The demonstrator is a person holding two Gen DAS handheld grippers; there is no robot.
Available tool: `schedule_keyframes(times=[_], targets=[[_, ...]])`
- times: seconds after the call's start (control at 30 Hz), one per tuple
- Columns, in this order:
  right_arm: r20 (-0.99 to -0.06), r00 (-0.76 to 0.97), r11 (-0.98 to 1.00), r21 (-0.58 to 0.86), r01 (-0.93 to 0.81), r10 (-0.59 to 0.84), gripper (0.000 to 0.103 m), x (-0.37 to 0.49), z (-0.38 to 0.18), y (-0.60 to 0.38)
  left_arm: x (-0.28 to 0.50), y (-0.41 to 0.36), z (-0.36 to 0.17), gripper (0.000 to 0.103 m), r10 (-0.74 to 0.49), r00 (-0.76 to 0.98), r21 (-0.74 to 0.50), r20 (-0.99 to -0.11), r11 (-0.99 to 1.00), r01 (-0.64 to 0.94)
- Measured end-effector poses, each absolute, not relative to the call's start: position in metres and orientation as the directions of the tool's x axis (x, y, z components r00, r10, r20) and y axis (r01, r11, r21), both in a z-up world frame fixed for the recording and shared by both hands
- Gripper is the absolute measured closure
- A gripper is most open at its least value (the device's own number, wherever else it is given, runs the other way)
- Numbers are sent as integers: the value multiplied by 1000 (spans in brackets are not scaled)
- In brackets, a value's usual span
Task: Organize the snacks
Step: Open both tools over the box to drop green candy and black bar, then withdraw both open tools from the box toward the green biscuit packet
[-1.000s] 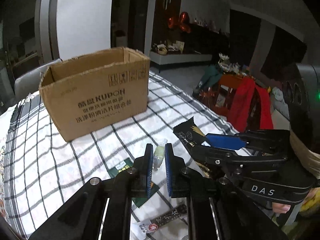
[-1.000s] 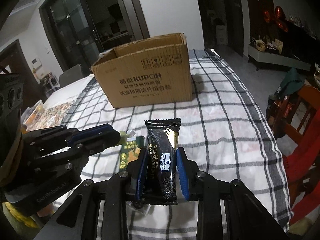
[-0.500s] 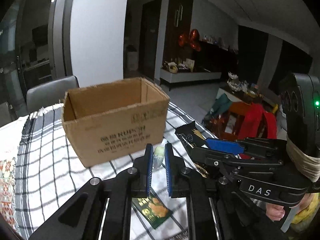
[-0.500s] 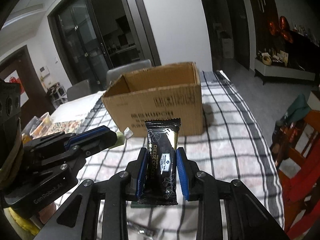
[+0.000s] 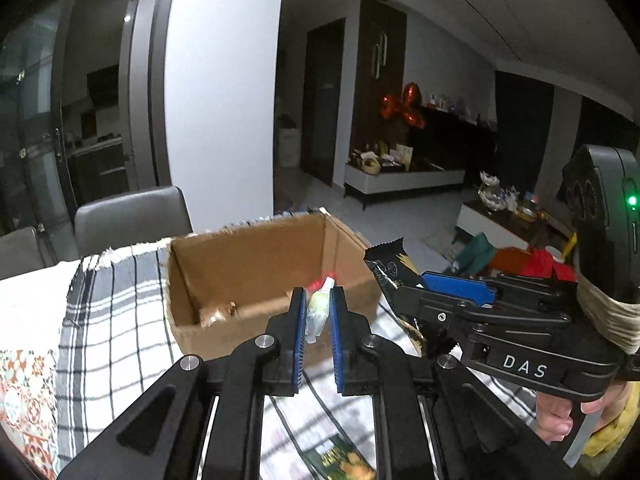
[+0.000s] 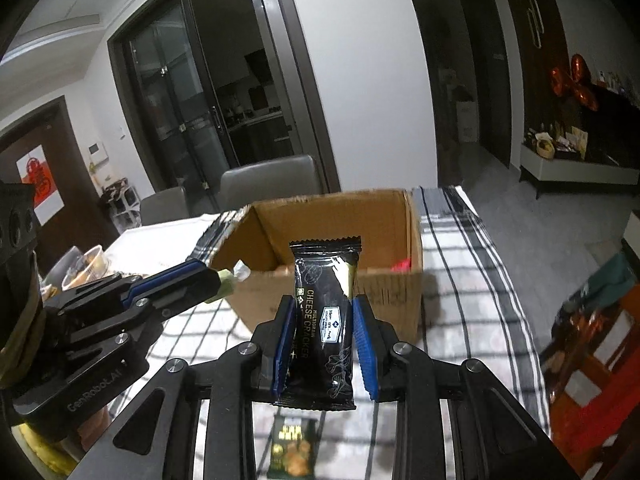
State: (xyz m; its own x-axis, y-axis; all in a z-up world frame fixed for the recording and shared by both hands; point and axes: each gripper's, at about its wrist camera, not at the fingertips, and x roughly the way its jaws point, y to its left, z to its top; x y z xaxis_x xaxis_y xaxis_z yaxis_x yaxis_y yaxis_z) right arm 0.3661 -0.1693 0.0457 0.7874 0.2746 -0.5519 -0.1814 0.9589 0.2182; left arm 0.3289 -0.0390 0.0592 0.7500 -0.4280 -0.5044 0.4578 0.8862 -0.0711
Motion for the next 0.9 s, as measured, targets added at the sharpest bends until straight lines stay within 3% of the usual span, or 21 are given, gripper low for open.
schedule_keyframes(times=[0.73,0.8,0.87,0.9], targets=[[-566,775,959,188,-211,281,72,464,48,-161,418,-32,57,89,-357,793,-49,-493,922,384],[-571,778,964,184,-192,263,69,469,46,-164,422,-30,55,78,-344,801,-39,-491,927,373],[-570,783,968,183,-172,247,53,470,46,-166,420,-30,56,59,-332,811,-32,-481,932,362],[-563,790,969,184,-167,243,51,468,46,-167,417,-30,55,57,-326,818,-24,-475,933,358]])
